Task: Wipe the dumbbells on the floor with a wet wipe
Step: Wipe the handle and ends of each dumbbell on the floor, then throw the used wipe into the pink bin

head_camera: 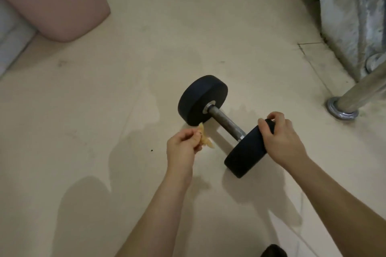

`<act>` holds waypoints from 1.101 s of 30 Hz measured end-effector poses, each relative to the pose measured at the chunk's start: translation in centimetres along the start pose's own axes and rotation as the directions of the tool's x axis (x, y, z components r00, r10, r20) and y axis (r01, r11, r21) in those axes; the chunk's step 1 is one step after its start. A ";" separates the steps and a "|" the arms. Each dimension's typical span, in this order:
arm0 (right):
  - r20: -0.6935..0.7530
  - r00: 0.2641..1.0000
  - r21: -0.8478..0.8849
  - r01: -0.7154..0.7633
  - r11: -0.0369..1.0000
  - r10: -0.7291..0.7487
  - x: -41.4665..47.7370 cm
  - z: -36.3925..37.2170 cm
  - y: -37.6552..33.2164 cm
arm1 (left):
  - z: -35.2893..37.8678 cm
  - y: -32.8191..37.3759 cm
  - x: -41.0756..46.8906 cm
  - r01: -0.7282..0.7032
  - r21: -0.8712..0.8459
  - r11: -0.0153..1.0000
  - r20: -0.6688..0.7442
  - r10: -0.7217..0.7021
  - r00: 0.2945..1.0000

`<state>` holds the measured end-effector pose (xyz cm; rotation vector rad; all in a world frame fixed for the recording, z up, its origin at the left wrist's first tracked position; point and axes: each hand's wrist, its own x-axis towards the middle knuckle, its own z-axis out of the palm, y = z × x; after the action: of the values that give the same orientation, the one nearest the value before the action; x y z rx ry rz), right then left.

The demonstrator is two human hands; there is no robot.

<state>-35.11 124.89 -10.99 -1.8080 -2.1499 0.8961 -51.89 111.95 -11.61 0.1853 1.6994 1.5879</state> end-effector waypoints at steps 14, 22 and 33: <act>0.626 0.707 0.644 -0.229 0.730 -0.330 -18.3 -13.4 -32.6 | -10.8 27.2 -16.7 0.227 -0.766 0.601 0.099 -0.238 0.966; 0.529 0.820 0.623 -0.199 0.757 -0.219 -28.0 -29.1 -51.0 | -15.4 51.2 -28.9 0.183 -0.608 0.773 0.045 -0.197 0.979; 0.693 0.659 0.693 -0.493 0.526 -0.294 -23.3 -41.5 -65.5 | -13.0 73.3 -25.6 -0.083 -0.115 0.990 -0.150 0.066 0.987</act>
<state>-62.67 111.57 63.97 -1.0586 -1.2602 2.5502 -71.38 101.83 63.94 0.0744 1.7170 1.7919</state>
